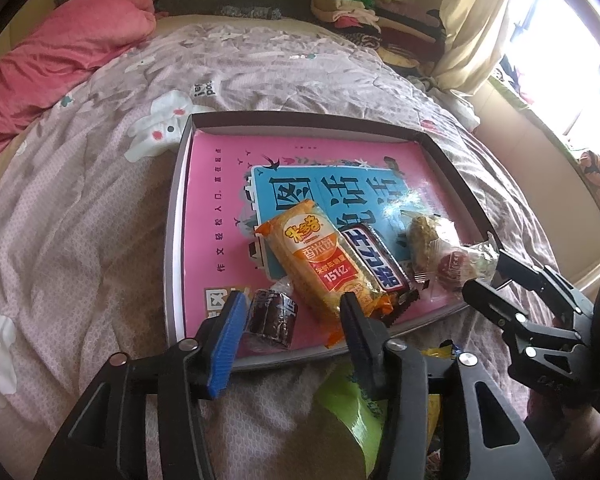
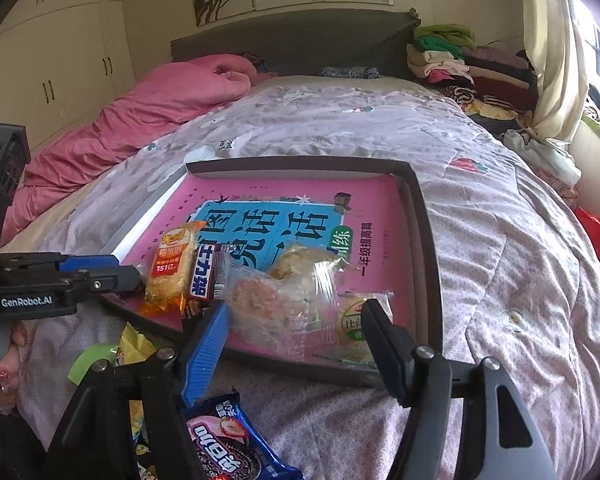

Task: Organize snacks
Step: 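Move both open grippers back to the snack pile beside the tray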

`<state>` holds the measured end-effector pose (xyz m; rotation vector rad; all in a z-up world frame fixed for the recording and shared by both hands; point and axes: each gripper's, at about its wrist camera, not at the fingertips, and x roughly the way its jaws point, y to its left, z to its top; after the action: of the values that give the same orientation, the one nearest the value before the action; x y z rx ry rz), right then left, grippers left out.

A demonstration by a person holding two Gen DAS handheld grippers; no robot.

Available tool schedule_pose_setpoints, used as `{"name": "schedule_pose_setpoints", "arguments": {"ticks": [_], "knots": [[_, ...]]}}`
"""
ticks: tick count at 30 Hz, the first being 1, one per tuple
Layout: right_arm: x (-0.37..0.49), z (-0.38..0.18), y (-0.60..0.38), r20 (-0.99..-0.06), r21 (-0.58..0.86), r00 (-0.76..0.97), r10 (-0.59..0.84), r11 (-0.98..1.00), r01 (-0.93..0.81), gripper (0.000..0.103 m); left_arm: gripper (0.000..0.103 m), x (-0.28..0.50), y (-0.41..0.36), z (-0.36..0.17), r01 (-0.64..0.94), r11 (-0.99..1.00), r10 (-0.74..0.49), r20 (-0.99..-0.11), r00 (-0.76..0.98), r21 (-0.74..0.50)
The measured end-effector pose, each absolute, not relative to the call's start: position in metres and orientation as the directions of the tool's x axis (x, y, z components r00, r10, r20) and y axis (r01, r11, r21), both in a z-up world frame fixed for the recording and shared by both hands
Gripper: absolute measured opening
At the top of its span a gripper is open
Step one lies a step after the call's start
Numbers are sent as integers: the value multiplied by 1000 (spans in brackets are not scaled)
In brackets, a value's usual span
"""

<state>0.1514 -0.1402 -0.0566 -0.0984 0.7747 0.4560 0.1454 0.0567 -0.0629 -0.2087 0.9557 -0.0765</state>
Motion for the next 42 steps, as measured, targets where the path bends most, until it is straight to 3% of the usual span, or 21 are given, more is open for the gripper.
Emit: {"name": "schedule_pose_setpoints", "arguments": {"ticks": [14,17,29,42], "knots": [[149,-52,-144,-688,91,631,358,905,-415,70,61,136,52,-45,-17,983,-136,-788,600,-183],[148,-47,-148,-680,111,633,370,905,-410,72,71,135,52,-43,-17,982,-139,-785,604,-188],[136,-24,-157,-621,157,672,404,904,-399,82,75,127,50,-30,-18,983,-130,-767,629,-182],[127,-11,-169,-585,190,694,420,902,-387,87,75,115,55,-15,-12,981,-141,-745,653,-196]]}}
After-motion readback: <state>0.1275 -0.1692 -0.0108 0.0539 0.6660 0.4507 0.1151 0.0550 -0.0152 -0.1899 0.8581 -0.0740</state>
